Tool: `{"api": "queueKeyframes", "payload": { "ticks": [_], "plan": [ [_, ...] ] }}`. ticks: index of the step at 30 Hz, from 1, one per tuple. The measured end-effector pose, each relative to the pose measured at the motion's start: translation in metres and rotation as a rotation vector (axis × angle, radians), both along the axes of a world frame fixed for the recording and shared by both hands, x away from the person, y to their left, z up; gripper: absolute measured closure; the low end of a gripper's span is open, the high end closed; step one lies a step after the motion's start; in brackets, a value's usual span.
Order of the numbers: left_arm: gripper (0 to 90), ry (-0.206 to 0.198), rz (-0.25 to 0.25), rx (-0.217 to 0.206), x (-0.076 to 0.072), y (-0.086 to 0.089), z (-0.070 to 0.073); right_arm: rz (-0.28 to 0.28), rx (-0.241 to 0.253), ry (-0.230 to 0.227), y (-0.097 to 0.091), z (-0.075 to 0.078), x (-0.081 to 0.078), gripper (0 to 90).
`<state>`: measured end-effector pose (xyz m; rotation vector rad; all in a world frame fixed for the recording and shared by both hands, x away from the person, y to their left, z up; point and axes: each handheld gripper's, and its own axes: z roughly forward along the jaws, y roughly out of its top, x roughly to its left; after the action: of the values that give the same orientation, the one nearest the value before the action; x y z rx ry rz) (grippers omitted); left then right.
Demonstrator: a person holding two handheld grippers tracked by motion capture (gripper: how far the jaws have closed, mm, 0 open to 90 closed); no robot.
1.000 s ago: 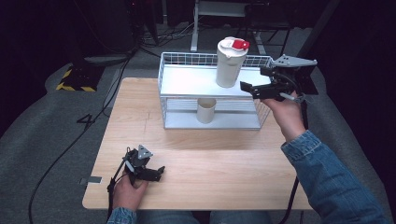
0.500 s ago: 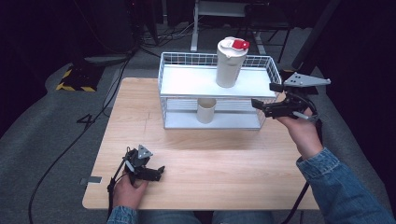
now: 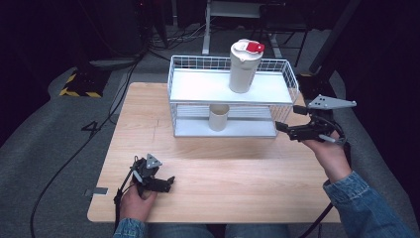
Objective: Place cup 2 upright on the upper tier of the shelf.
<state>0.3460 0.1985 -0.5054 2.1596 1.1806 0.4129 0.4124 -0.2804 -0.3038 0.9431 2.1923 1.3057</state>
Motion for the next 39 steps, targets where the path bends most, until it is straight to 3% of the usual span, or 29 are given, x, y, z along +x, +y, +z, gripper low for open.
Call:
{"api": "queueKeyframes", "payload": {
  "ticks": [4,11,14,31,39],
  "plan": [
    [0.5,0.0,0.0,0.0,0.0,0.0,0.0,-0.023,-0.03,0.039,-0.01,-0.018,-0.004,8.3],
    [0.5,0.0,0.0,0.0,0.0,0.0,0.0,-0.041,-0.093,0.065,-0.018,-0.041,-0.009,8.7],
    [0.5,0.0,0.0,0.0,0.0,0.0,0.0,-0.051,-0.125,0.087,-0.021,-0.058,-0.011,8.8],
    [0.5,0.0,0.0,0.0,0.0,0.0,0.0,-0.09,-0.128,0.179,-0.027,-0.133,-0.02,8.8],
    [0.5,0.0,0.0,0.0,0.0,0.0,0.0,-0.096,-0.128,0.19,-0.028,-0.156,-0.025,8.8]
  ]
}}
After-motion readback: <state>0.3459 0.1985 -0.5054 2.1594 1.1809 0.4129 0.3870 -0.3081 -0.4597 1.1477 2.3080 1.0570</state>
